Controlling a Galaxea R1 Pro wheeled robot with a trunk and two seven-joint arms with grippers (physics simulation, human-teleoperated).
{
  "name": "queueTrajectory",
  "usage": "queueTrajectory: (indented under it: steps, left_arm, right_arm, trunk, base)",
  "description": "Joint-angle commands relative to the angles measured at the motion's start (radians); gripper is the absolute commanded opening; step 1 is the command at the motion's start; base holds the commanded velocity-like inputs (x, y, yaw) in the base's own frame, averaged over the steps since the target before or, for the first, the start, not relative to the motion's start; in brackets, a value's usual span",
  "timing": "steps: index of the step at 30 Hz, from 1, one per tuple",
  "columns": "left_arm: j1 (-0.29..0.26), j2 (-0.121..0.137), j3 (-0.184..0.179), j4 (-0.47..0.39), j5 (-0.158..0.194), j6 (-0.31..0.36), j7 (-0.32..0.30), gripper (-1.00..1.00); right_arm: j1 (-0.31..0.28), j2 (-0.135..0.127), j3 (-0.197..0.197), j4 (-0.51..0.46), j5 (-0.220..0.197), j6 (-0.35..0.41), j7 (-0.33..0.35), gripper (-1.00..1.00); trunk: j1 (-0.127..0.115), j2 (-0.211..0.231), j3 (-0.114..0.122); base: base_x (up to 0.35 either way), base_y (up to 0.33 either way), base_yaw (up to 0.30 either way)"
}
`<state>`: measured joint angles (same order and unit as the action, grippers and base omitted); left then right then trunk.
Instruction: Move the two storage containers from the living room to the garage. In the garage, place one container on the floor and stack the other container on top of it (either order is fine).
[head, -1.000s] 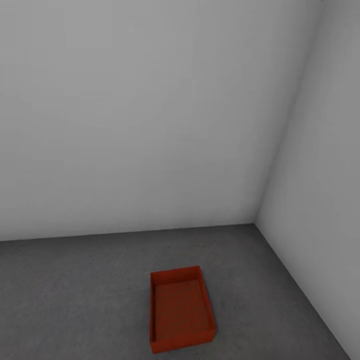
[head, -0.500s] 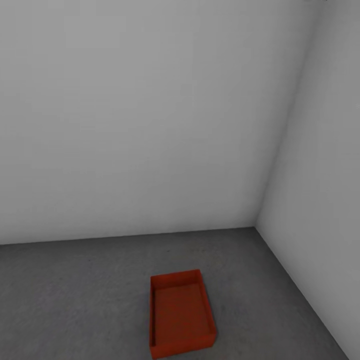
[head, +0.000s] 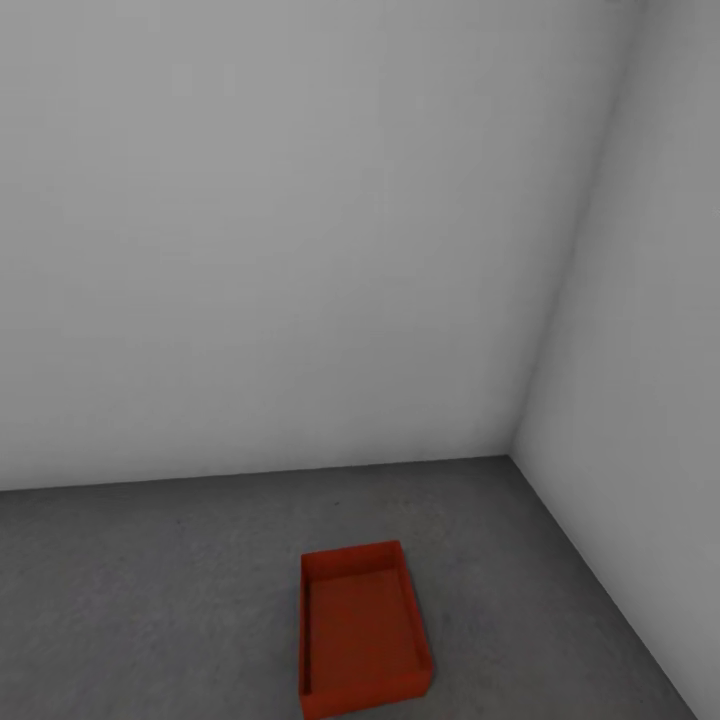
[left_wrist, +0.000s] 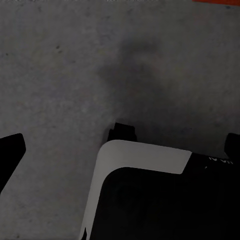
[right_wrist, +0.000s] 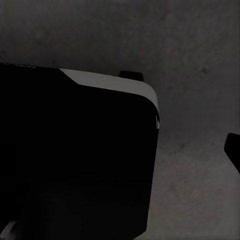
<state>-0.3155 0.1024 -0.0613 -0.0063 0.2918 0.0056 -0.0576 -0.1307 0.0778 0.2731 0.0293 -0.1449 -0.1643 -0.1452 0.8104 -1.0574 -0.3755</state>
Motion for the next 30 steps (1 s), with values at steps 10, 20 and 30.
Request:
queueTrajectory:
  steps: [10, 20, 30]
  left_arm:
    - [-0.001, 0.000, -0.007, 0.000, 0.010, 0.001, -0.004, 1.00]
    - [-0.001, 0.000, -0.006, 0.000, 0.010, 0.001, -0.004, 1.00]
    - [-0.001, 0.000, -0.006, 0.000, 0.010, 0.001, -0.004, 1.00]
  right_arm:
    - [-0.001, 0.013, 0.003, 0.003, -0.012, -0.012, -0.006, 1.00]
    - [-0.001, 0.016, -0.002, 0.003, -0.020, -0.023, -0.015, 1.00]
    - [-0.001, 0.017, -0.002, 0.003, -0.021, -0.030, -0.014, 1.00]
  trunk:
    - [0.000, -0.001, -0.001]
    - [0.000, -0.001, 0.008]
    - [0.000, -0.001, 0.024]
  base:
    - [0.000, 0.000, 0.000]
    - [0.000, 0.000, 0.000]
    - [0.000, 0.000, 0.000]
